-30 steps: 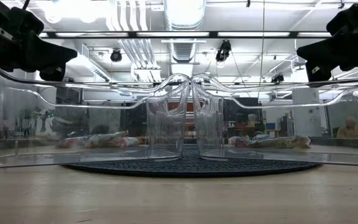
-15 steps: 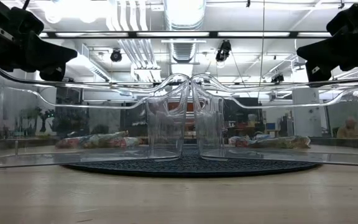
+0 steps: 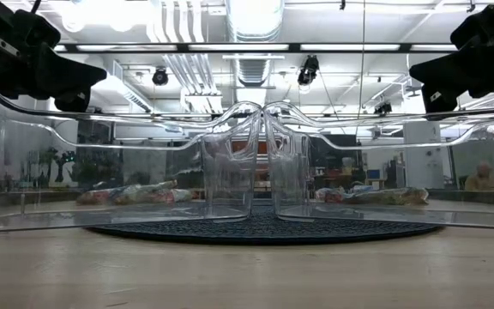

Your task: Pick and place Granola Bars by type

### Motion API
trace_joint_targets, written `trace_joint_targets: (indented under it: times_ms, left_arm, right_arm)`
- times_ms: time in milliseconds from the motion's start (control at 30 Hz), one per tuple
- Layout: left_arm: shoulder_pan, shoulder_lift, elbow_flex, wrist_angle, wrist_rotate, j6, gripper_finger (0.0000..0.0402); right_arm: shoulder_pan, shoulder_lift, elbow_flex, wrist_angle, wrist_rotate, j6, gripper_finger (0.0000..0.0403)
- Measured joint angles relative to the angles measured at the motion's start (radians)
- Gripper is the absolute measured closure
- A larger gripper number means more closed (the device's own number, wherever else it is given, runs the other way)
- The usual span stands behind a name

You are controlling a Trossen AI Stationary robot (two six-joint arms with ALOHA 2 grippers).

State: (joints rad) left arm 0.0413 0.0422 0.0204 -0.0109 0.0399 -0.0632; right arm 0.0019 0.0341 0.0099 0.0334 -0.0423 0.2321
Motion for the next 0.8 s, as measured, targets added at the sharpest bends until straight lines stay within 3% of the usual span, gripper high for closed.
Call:
trace_joint_targets:
  times_ms: [800]
  left_arm:
    - [0.000, 0.000, -0.003, 0.022, 0.003, 0.008, 0.0401]
  right_arm:
    - [0.000, 0.000, 0.000, 0.007, 0.012, 0.003, 0.0394]
